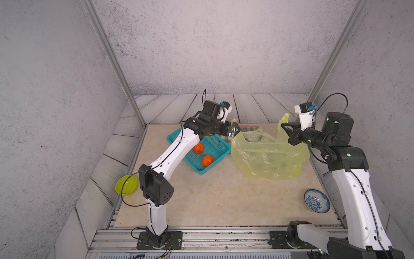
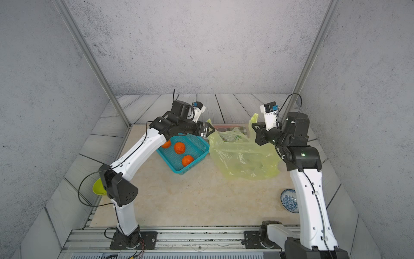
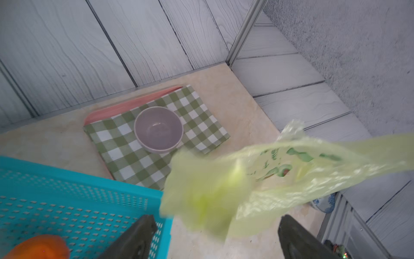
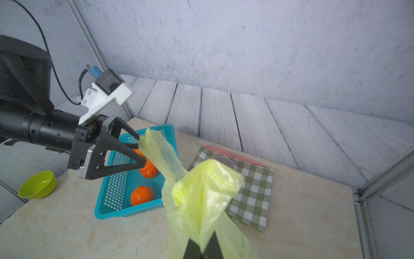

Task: Place the oranges into plastic bags & tie knots
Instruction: Open the plastic bag at the center of the board.

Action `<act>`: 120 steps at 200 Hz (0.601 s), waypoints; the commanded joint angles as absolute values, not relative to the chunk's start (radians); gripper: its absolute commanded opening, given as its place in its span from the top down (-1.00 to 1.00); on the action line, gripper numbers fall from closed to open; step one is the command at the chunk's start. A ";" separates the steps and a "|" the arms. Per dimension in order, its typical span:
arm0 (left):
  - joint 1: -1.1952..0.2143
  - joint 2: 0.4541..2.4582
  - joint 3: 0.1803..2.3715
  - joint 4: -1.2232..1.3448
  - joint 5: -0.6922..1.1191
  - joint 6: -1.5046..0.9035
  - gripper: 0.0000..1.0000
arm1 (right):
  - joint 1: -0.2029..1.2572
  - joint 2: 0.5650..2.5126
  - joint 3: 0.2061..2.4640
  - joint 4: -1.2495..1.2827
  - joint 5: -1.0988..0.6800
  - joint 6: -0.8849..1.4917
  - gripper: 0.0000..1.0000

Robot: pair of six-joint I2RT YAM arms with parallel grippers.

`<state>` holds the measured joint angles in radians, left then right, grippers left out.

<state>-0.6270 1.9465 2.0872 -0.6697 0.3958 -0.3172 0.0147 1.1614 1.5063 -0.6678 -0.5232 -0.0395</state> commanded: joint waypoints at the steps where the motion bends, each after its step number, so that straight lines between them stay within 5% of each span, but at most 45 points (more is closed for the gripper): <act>1: -0.649 1.984 2.136 -0.706 0.435 -0.452 -0.94 | 0.015 1.173 1.445 -0.662 -0.597 -0.018 0.93; 17: -0.672 2.009 2.158 -0.738 0.308 -0.409 -0.90 | 0.015 1.161 1.414 -0.650 -0.623 -0.026 0.93; 51: -0.672 2.045 2.158 -0.706 0.258 -0.399 -0.26 | 0.015 1.149 1.374 -0.685 -0.602 -0.106 0.91; 68: -0.669 2.062 2.182 -0.638 0.330 -0.370 0.32 | 0.015 1.136 1.361 -0.748 -0.558 -0.183 0.83; 76: -0.667 2.067 2.199 -0.615 0.367 -0.347 0.63 | 0.015 1.119 1.361 -0.798 -0.532 -0.240 0.65; 93: -0.656 2.069 2.238 -0.561 0.468 -0.242 1.00 | 0.015 1.081 1.423 -1.012 -0.478 -0.425 -0.07; 108: -0.649 2.058 2.267 -0.548 0.585 -0.100 1.00 | 0.015 1.033 1.517 -1.167 -0.365 -0.521 -0.64; 120: -0.646 2.024 2.243 -0.543 0.645 0.011 1.00 | 0.015 1.000 1.622 -1.242 -0.329 -0.542 -0.87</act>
<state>-0.6575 2.0739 2.2227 -0.6121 0.4610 -0.2344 0.0147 1.1160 1.4433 -0.9905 -0.4530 -0.3611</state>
